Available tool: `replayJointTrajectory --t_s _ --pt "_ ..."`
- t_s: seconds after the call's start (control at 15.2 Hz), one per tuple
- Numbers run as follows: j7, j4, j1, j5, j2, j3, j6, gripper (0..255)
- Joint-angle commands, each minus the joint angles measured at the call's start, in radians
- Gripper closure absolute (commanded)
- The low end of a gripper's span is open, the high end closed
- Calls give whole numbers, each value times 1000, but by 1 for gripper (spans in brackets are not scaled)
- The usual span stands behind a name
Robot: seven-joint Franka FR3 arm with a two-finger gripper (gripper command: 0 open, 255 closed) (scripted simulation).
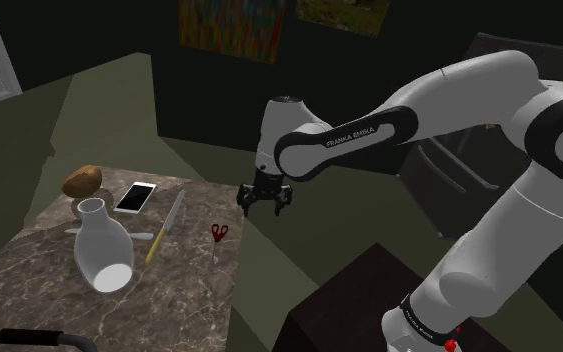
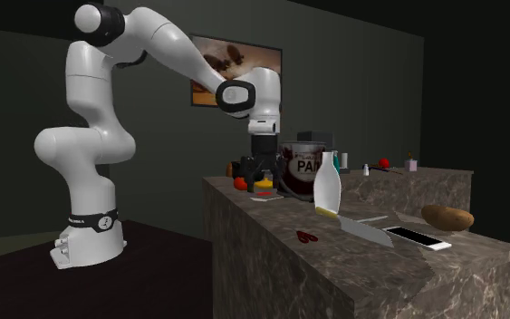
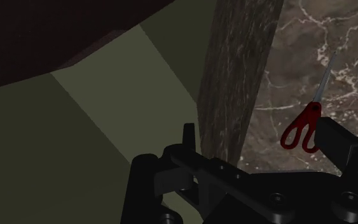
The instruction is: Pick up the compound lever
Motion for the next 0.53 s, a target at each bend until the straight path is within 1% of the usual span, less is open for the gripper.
replayJointTrajectory --t_s 0.0,0.2,0.46 --pt "69 52 10 -44 90 10 31 0" --pt "162 141 38 -109 219 5 57 0" --pt "268 280 93 -182 386 -21 70 0"
